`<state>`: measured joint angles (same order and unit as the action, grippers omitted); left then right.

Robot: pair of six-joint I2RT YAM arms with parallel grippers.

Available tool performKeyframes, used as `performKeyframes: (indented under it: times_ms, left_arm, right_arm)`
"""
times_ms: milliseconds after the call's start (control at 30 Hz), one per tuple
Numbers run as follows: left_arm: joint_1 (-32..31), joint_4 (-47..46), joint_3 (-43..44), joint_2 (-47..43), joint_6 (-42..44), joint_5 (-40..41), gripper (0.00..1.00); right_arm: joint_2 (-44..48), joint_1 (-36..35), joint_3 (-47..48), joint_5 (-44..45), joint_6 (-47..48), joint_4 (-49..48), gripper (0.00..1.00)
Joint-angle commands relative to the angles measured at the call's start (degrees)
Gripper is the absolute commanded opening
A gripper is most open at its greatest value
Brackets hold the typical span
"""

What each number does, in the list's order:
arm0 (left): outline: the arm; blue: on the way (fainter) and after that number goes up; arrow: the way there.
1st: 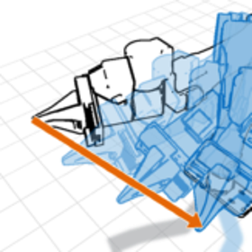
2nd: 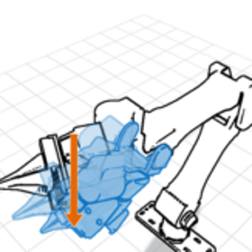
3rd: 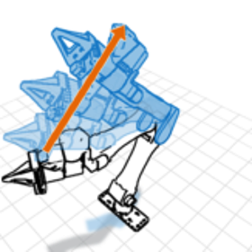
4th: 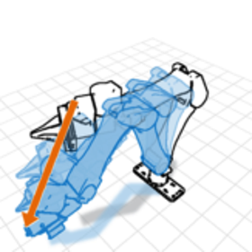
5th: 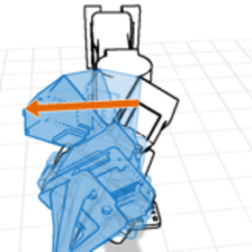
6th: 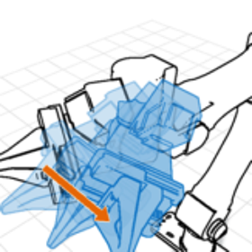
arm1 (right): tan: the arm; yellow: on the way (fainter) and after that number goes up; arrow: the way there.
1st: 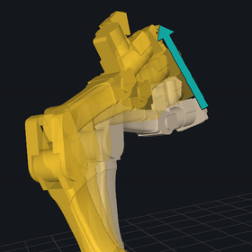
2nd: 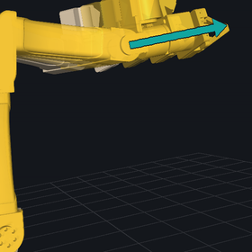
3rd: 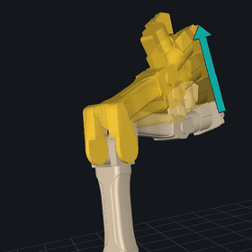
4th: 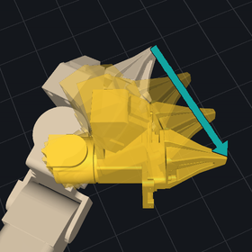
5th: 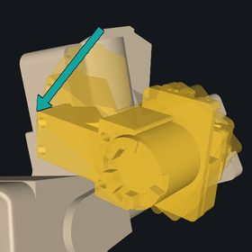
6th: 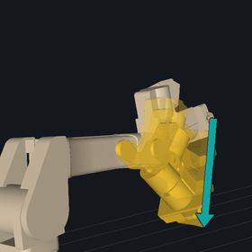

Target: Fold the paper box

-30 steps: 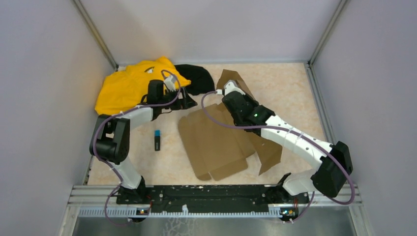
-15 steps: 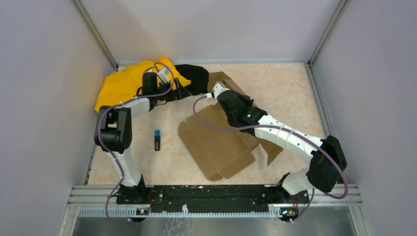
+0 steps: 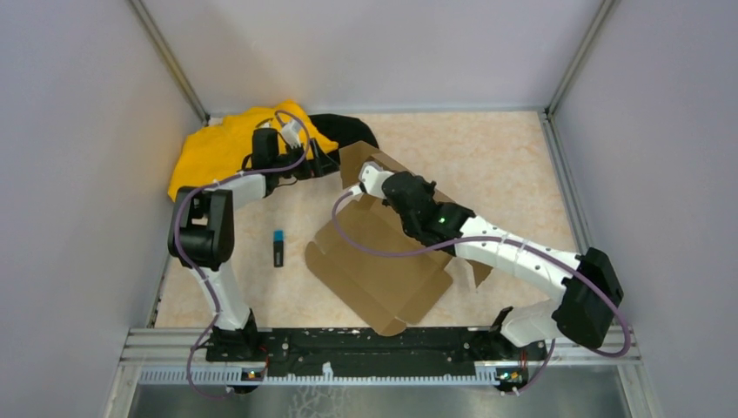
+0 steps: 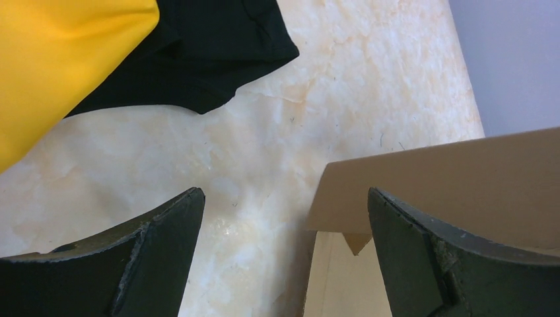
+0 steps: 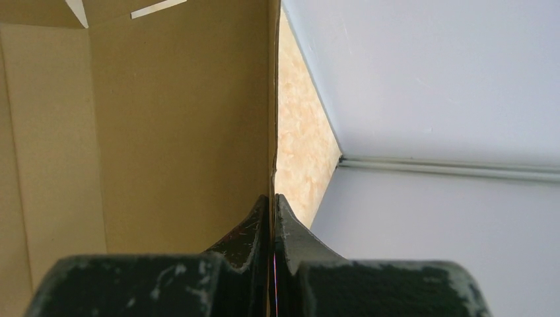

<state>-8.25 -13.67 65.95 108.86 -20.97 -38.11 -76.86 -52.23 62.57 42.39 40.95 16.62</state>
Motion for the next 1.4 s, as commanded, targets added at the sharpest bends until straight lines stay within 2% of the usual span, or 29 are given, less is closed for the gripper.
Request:
performKeyframes:
  times_ms: [0, 367, 800, 1133, 1367]
  left_arm:
    - [-0.3, -4.0, -0.5, 1.2, -0.4, -3.3, 0.99]
    - [-2.5, -8.8, -0.4, 3.5, -0.3, -8.2, 0.99]
    - [-4.9, -14.7, -4.1, 1.2, -0.1, -12.3, 0.99]
    - [-6.0, -15.9, -3.1, 0.7, -0.2, -12.9, 0.99]
    - [-6.9, -14.9, -0.2, 0.9, 0.2, -12.0, 0.99]
  right_arm:
    - [1.4, -2.3, -2.5, -0.1, 2.8, -5.0, 0.0]
    - [0.6, -3.1, -4.5, 0.6, 1.9, -7.9, 0.0]
    - [-5.6, -2.8, -4.8, 8.6, 2.0, -10.4, 0.0]
    - [-6.5, 1.2, -1.6, 4.9, -4.7, -4.9, 0.0]
    - [-5.0, 3.7, -2.8, 3.8, -6.7, -4.1, 0.0]
